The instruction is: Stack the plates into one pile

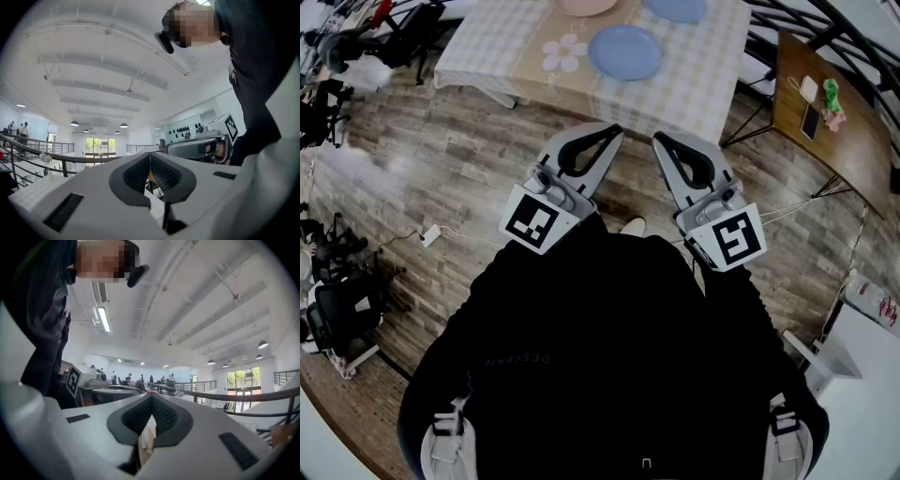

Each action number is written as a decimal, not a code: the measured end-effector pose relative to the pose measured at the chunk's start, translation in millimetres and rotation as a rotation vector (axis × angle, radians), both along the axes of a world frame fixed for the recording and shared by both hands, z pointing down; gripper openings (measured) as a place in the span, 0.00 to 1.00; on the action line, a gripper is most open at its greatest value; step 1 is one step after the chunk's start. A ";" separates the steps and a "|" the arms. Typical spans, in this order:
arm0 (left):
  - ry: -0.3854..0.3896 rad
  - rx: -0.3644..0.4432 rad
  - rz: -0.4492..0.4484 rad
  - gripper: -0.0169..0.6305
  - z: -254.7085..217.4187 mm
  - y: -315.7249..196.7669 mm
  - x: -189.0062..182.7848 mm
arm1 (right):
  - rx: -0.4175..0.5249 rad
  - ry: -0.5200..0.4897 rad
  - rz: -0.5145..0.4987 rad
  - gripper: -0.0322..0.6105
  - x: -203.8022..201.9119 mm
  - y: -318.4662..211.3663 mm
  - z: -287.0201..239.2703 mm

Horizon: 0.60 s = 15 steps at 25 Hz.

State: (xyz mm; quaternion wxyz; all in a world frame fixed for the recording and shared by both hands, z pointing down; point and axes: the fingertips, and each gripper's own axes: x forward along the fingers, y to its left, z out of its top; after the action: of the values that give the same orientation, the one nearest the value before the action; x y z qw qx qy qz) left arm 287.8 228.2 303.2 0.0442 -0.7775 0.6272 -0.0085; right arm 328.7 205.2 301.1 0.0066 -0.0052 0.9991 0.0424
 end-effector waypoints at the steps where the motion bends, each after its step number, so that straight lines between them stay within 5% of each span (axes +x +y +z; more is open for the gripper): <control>1: -0.001 -0.003 0.000 0.06 0.6 0.3 0.6 | -0.002 0.001 0.001 0.05 0.6 -0.8 0.1; 15: 0.033 -0.029 0.017 0.06 6.7 7.6 14.4 | -0.056 -0.040 -0.003 0.06 15.9 2.6 1.1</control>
State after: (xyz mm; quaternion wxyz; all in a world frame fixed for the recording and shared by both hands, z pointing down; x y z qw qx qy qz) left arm 302.2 235.8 309.9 0.0226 -0.7833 0.6212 -0.0042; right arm 344.6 207.8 302.2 0.0265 -0.0047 0.9995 0.0143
